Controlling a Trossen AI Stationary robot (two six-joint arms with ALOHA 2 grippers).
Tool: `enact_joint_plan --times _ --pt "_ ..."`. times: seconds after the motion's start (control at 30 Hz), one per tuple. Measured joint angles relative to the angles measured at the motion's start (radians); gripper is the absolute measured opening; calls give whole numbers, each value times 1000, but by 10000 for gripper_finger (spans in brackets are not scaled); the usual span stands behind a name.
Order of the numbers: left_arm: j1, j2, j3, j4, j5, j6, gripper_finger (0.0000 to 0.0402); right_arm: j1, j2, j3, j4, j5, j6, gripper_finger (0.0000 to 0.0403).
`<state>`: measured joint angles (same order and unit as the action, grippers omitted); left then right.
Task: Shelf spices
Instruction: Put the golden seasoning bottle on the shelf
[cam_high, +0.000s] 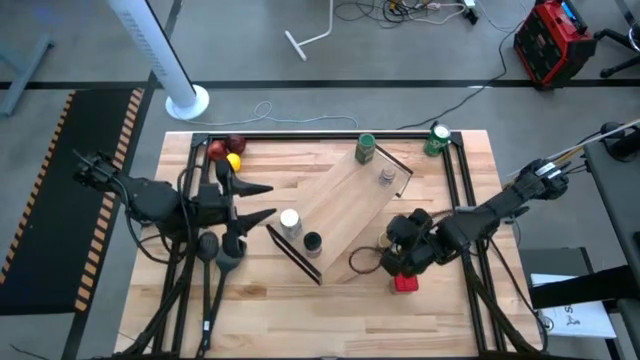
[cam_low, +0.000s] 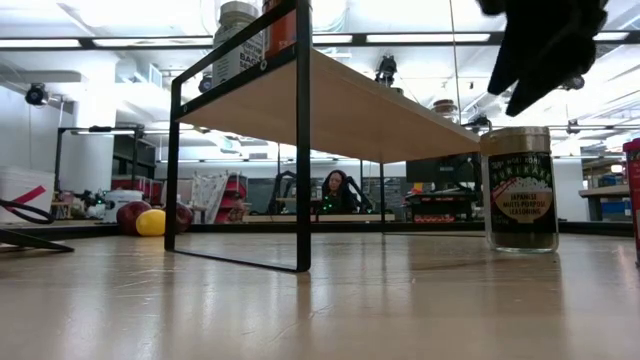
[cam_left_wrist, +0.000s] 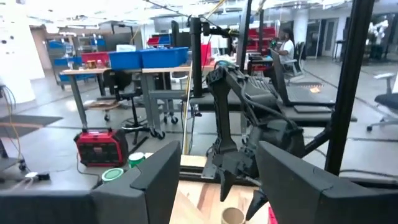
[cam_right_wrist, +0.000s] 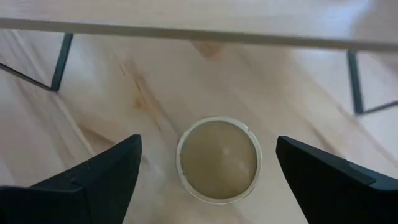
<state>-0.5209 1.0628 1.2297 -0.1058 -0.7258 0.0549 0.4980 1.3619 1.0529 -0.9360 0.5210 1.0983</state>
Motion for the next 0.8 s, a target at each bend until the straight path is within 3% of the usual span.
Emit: enact_joint_plan --times 0.17,0.37,0.63,0.8 --pt "0 11 -23 -39 -2 26 198 -85 -4 1 0 -147 -25 350" --pt "-6 -3 -22 -108 -34 2 193 -104 -4 13 10 -160 -51 350" --pt "-6 -6 -22 -142 -35 -15 182 -150 -3 13 8 -323 -52 350" --pt "-6 -6 -22 -143 -35 -15 178 -204 -3 13 -28 -338 -94 350"
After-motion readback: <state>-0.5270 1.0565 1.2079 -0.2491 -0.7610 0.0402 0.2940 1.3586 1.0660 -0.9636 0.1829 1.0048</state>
